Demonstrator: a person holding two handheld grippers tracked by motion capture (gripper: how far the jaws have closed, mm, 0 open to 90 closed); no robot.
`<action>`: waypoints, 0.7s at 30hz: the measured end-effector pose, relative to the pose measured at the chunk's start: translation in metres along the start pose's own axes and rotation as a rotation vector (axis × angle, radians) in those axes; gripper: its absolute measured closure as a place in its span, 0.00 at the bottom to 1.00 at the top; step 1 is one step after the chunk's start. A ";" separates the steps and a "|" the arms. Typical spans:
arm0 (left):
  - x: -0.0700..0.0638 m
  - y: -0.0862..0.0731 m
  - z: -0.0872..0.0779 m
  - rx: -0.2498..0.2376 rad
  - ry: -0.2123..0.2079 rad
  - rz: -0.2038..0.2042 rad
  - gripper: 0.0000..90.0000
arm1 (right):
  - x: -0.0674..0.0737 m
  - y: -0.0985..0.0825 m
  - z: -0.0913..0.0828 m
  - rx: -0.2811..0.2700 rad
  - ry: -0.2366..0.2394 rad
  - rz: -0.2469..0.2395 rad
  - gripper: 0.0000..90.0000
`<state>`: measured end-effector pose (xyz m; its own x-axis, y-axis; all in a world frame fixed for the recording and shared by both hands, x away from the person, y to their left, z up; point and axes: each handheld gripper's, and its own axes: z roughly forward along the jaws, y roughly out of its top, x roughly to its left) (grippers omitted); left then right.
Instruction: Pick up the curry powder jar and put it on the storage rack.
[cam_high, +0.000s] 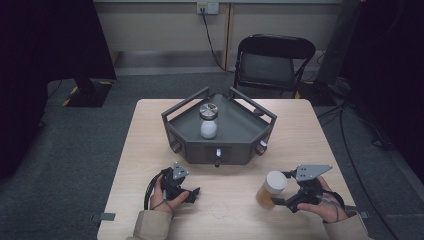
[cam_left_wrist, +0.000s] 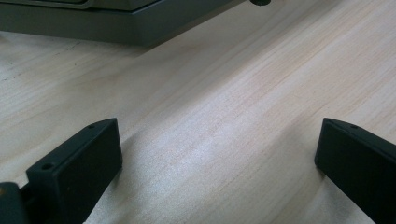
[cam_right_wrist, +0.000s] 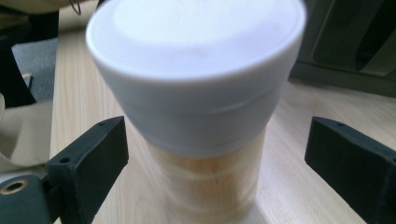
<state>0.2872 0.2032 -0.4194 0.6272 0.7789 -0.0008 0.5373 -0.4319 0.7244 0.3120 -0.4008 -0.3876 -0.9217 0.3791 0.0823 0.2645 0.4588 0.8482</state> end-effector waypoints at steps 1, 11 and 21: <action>0.000 0.000 0.000 0.000 0.000 0.000 0.00 | 0.000 -0.001 0.000 -0.007 0.002 0.003 0.09; 0.000 0.000 0.000 0.000 0.000 0.000 0.00 | -0.001 -0.001 0.002 -0.034 0.016 -0.024 0.24; 0.000 0.000 0.000 0.000 0.000 0.000 0.00 | -0.002 -0.003 0.005 -0.040 0.020 -0.031 0.33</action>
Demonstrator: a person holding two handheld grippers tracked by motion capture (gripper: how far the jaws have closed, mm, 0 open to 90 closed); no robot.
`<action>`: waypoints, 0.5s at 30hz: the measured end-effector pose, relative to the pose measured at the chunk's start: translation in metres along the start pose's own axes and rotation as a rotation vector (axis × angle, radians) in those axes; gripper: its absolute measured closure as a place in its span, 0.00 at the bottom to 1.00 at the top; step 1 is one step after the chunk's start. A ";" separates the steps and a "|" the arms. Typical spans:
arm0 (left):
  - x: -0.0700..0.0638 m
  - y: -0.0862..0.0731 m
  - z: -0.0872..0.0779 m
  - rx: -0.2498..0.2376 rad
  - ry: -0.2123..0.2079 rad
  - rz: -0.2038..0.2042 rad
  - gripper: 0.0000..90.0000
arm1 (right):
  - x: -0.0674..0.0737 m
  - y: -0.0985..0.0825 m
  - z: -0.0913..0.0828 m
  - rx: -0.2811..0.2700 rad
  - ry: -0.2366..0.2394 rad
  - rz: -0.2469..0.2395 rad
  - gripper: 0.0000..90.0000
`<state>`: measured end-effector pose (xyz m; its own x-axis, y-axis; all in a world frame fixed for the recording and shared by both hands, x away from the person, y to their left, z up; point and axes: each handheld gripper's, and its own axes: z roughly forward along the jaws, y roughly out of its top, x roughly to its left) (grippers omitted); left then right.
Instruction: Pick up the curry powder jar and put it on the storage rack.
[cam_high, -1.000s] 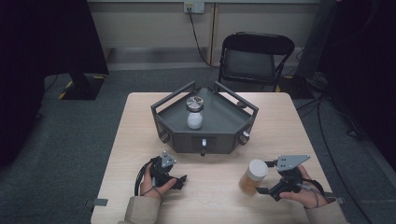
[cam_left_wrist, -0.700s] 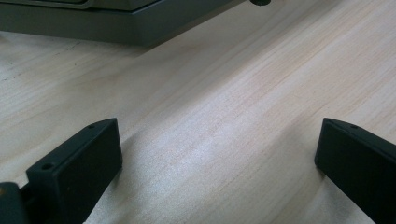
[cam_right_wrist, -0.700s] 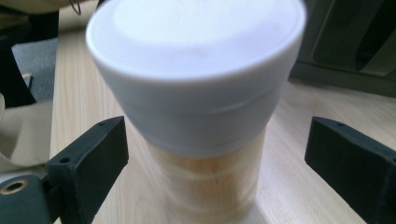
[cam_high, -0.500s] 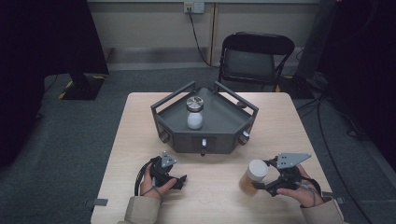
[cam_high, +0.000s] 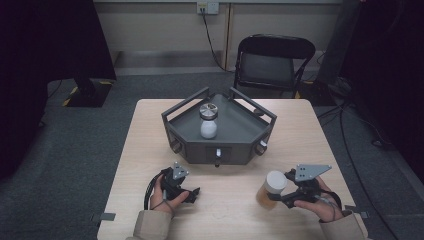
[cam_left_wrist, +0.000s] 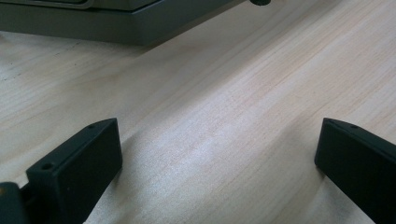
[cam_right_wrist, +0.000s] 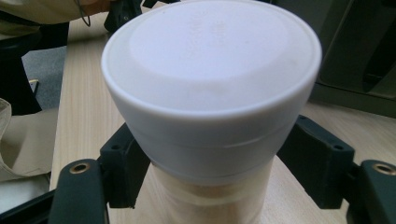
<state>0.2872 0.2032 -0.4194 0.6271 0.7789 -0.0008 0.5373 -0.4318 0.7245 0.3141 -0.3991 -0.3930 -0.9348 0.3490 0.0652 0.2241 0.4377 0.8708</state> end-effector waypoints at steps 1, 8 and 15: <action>0.000 0.000 0.000 0.000 0.000 0.000 0.00 | 0.000 0.000 0.000 0.000 0.004 -0.003 0.34; 0.000 0.000 0.000 0.000 0.000 0.000 0.00 | 0.002 0.000 0.000 -0.004 -0.001 -0.022 0.36; 0.000 0.000 0.000 0.000 0.000 0.000 0.00 | 0.006 0.001 0.000 -0.009 -0.015 -0.040 0.37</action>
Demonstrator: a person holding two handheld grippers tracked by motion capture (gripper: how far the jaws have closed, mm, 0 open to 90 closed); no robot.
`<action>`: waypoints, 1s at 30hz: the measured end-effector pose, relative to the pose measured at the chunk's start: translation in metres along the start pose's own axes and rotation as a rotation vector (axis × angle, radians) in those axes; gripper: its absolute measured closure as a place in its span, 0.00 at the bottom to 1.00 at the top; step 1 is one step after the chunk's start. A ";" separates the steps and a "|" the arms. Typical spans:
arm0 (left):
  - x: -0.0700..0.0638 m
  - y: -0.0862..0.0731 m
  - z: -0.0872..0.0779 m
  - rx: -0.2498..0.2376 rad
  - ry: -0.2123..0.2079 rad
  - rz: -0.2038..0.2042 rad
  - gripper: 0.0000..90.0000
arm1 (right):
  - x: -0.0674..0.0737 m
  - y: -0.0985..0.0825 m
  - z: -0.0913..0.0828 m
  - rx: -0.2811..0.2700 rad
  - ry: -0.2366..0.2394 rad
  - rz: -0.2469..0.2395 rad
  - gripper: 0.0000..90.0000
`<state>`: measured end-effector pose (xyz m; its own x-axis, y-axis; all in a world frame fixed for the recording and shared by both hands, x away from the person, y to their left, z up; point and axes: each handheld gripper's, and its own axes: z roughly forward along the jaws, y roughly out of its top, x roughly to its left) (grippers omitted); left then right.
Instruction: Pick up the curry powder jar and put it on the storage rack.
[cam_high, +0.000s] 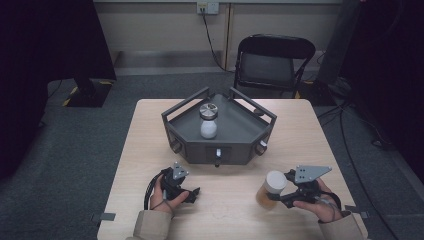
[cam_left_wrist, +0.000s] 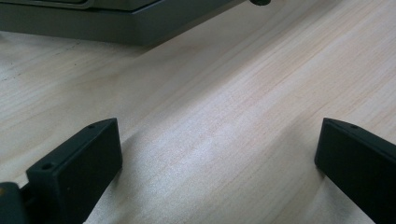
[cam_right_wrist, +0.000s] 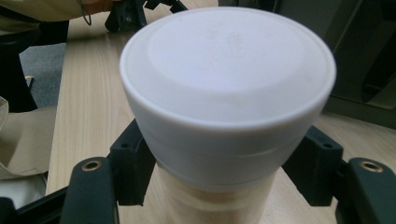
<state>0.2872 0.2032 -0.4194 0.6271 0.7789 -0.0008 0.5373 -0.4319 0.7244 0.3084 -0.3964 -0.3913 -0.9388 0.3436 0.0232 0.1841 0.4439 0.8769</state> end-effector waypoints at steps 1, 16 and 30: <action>0.000 0.000 0.000 0.000 0.000 0.000 0.00 | 0.001 0.000 0.000 -0.001 -0.002 -0.004 0.37; 0.000 0.000 0.000 0.000 0.000 0.000 0.00 | 0.003 0.008 -0.003 -0.001 -0.027 0.003 0.39; 0.000 0.000 0.000 0.000 0.000 0.000 0.00 | -0.001 0.032 -0.012 -0.008 -0.045 0.015 0.39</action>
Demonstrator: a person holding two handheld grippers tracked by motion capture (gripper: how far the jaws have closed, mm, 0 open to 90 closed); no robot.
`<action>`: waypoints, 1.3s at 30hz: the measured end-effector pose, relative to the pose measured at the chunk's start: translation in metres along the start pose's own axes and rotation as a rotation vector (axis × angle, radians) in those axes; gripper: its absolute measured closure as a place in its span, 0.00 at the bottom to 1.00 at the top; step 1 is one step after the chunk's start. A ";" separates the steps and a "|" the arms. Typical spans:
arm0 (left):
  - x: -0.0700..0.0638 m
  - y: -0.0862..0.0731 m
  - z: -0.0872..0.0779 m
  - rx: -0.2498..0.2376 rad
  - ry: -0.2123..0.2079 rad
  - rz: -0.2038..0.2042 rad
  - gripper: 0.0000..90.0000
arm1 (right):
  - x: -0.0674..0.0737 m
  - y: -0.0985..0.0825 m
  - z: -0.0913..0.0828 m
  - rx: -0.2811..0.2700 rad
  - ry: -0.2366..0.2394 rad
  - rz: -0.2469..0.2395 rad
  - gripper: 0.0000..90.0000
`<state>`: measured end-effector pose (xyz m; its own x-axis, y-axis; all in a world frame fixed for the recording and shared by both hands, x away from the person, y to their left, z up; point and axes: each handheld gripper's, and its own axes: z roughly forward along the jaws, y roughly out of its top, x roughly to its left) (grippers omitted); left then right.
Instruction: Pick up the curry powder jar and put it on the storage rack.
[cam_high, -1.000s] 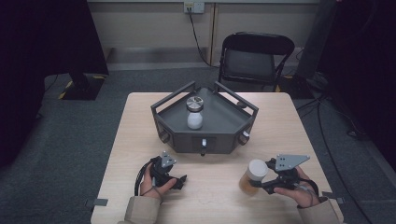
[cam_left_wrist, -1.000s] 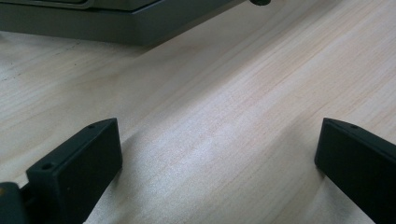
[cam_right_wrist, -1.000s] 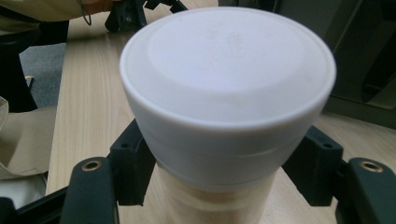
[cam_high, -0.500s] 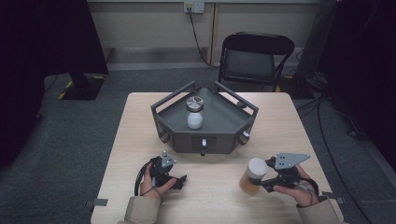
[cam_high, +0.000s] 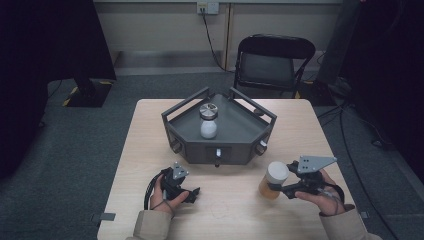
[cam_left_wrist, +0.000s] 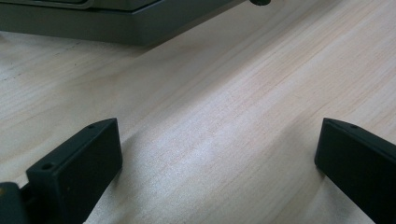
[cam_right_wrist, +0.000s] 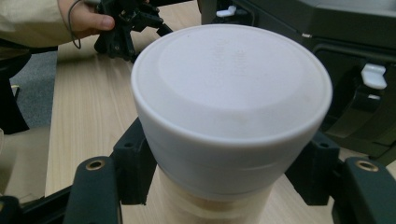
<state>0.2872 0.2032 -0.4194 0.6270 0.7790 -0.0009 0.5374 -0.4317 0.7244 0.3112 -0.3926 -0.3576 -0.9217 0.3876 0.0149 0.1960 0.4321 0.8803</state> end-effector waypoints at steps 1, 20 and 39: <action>0.000 0.000 0.000 0.000 0.000 0.000 0.00 | -0.001 0.002 0.000 0.001 0.001 0.003 0.39; 0.000 0.000 0.000 0.000 0.001 0.001 0.00 | -0.008 0.051 -0.008 0.001 -0.020 -0.002 0.39; 0.000 0.000 0.000 0.000 0.001 0.001 0.00 | -0.015 0.107 -0.002 -0.015 -0.059 -0.011 0.39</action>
<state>0.2872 0.2032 -0.4194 0.6270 0.7790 0.0001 0.5370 -0.4323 0.7244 0.3454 -0.3534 -0.2626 -0.9023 0.4304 -0.0227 0.1804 0.4249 0.8871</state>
